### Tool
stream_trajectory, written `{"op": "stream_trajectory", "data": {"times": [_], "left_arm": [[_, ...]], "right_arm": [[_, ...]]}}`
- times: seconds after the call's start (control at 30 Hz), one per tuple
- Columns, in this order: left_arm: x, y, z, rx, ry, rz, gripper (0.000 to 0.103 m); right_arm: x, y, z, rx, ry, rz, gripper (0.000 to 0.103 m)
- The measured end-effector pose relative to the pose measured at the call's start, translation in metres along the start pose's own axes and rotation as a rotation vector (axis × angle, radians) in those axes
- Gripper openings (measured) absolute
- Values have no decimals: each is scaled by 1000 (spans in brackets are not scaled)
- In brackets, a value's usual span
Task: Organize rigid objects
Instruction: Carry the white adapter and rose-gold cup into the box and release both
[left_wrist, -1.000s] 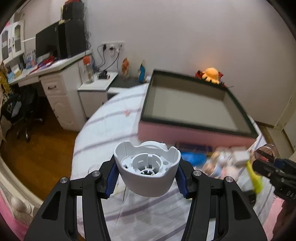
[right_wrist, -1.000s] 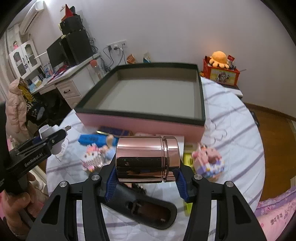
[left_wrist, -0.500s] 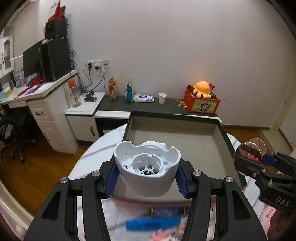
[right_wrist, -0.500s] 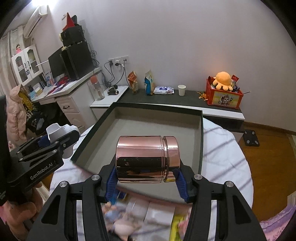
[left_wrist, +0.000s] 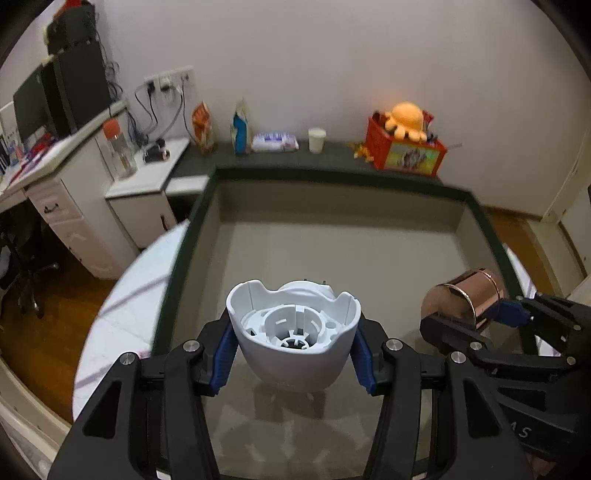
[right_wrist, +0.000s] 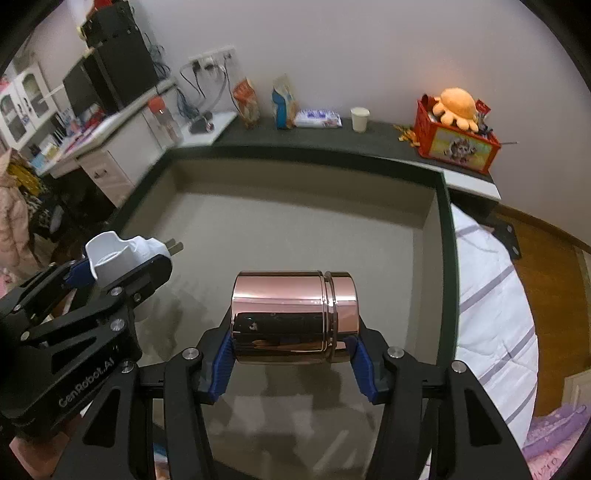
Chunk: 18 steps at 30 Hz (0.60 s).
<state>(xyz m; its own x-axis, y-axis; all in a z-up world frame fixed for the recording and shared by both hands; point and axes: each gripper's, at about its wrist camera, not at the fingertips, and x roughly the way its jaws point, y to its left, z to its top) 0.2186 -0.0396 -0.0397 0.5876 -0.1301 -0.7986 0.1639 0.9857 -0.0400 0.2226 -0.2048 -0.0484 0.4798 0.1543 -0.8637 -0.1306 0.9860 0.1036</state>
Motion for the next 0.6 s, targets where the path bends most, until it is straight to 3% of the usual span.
{"op": "stream_trajectory", "data": {"times": [0.03, 0.17, 0.27, 0.3, 0.6], "left_arm": [[1, 0, -1, -1, 7, 2, 55], [-4, 1, -2, -6, -1, 48, 72], [-13, 12, -3, -38, -9, 55, 87], [-19, 15, -5, -46, -19, 48, 92], [-87, 24, -24, -55, -120, 64, 103]], "right_arm": [[3, -1, -2, 1, 12, -3, 55], [2, -5, -4, 14, 12, 4, 61], [-11, -5, -4, 13, -21, -36, 81], [-15, -5, -3, 14, -35, -29, 81], [-87, -4, -27, 42, -184, 25, 82]]}}
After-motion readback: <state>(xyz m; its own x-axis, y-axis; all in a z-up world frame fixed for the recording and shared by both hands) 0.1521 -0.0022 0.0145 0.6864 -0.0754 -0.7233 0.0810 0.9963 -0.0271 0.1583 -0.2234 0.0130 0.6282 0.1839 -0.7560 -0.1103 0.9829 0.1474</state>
